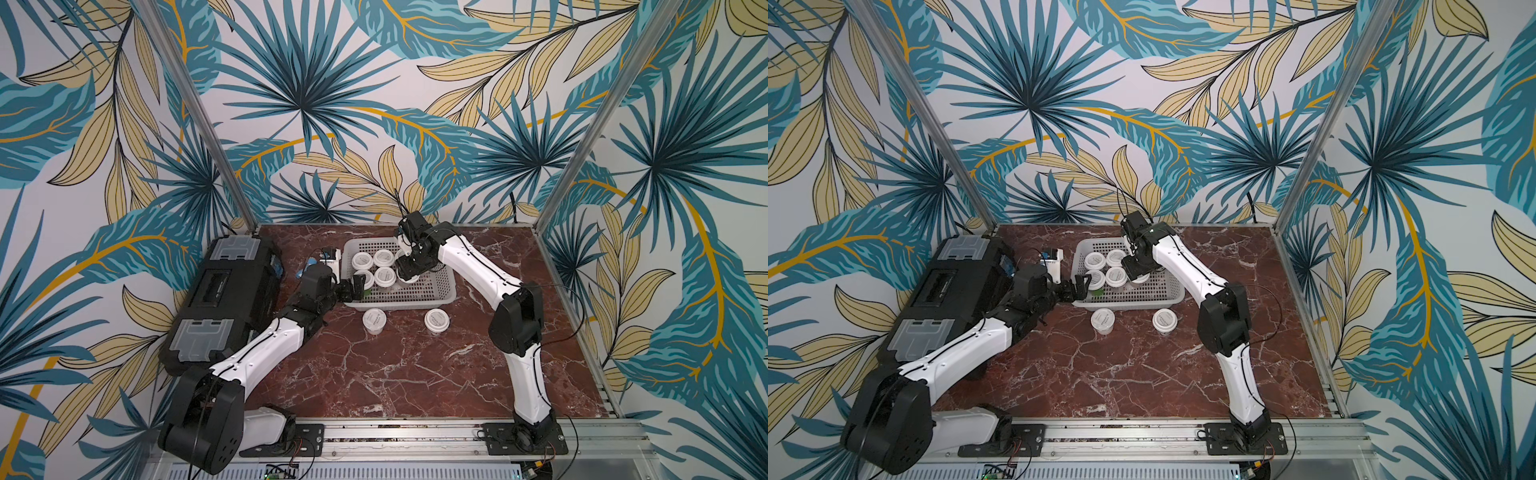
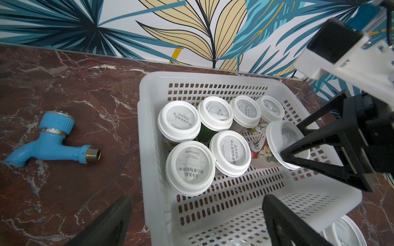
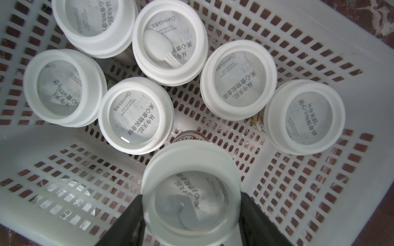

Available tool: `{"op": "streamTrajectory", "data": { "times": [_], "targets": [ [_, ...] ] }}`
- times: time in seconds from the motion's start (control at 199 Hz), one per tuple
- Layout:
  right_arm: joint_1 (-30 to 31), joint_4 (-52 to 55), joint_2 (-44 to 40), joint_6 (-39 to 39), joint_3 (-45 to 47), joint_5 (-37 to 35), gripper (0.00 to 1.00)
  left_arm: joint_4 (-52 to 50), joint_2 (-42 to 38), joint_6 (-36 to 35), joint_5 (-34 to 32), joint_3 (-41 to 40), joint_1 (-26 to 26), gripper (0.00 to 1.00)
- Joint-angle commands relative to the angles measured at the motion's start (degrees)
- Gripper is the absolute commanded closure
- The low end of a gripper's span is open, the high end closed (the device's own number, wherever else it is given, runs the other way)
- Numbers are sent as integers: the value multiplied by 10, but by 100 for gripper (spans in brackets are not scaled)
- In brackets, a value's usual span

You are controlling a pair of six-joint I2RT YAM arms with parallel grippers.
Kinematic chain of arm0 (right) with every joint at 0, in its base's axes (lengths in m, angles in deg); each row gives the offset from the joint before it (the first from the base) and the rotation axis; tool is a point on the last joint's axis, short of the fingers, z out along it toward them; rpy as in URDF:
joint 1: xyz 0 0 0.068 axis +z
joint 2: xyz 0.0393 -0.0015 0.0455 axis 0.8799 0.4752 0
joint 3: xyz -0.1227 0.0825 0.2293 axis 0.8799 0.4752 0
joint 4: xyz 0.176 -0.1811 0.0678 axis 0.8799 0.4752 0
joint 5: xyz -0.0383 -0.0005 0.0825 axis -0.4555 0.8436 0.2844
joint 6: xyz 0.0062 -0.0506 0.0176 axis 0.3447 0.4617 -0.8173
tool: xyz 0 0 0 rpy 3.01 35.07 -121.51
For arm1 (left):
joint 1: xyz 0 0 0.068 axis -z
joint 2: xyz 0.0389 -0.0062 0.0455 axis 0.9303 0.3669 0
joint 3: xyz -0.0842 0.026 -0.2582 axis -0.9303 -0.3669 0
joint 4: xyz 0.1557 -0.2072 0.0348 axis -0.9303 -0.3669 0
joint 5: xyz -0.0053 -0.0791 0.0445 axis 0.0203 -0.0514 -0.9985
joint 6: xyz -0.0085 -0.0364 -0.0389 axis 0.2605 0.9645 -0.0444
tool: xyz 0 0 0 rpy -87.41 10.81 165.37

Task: Put the yogurt in the basket
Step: Place the yogurt in the basket.

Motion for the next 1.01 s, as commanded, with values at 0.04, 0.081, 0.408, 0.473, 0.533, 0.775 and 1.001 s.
{"op": "streamTrajectory", "data": {
  "times": [0.04,0.081,0.408,0.473,0.533,0.775,1.001],
  "targets": [
    [-3,-14,10,-5,16,-10,35,2,1,-5,1,20,-3,0],
    [-4,-16,12,-5,15,-9,35,1,1,-5,0,20,-3,0],
    [-4,-19,21,-6,22,-9,35,2,1,-5,0,20,-2,0],
    [-4,-20,21,-6,25,-7,35,2,1,-5,1,20,-2,0],
    [-4,-21,16,-7,29,-6,35,2,1,-5,1,20,-2,0],
    [-4,-24,17,-6,32,-1,34,1,1,-4,0,21,-2,0],
    [-4,-24,26,-8,30,2,34,2,1,-5,0,20,-2,0]
  ]
}}
